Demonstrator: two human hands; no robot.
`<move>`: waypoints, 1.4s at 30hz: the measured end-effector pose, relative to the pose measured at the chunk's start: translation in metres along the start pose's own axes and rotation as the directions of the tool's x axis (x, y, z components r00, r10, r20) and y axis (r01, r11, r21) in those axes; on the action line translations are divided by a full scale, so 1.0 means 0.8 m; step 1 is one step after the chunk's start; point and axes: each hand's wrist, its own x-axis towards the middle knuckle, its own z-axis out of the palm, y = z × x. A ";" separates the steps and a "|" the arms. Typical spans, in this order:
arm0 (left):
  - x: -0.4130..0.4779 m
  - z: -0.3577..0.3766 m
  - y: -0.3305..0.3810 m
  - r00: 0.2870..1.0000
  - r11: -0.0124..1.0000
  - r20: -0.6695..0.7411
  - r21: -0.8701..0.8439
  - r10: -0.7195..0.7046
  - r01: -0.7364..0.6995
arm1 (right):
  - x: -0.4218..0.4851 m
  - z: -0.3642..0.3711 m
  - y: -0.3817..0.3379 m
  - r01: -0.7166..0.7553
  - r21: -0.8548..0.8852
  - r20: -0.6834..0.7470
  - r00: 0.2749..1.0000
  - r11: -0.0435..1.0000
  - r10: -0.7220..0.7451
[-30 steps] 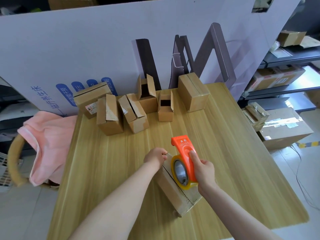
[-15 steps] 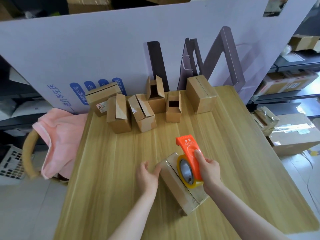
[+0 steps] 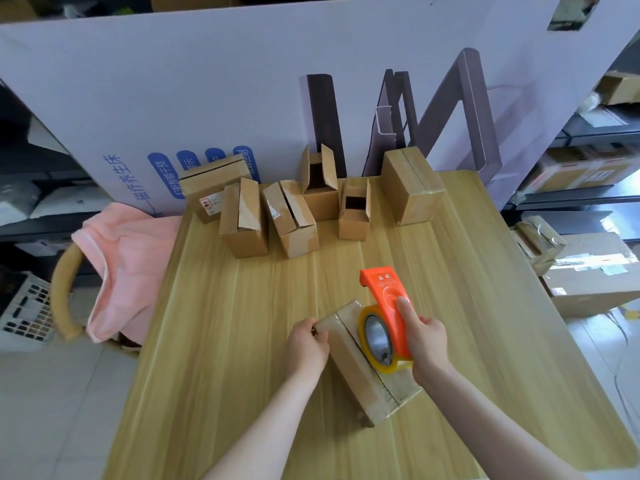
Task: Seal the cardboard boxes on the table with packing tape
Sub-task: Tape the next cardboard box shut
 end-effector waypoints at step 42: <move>-0.091 0.011 -0.060 0.916 0.841 0.377 -0.446 -0.134 0.306 | -0.008 -0.003 -0.002 0.018 0.122 -0.138 0.990 0.992 -0.002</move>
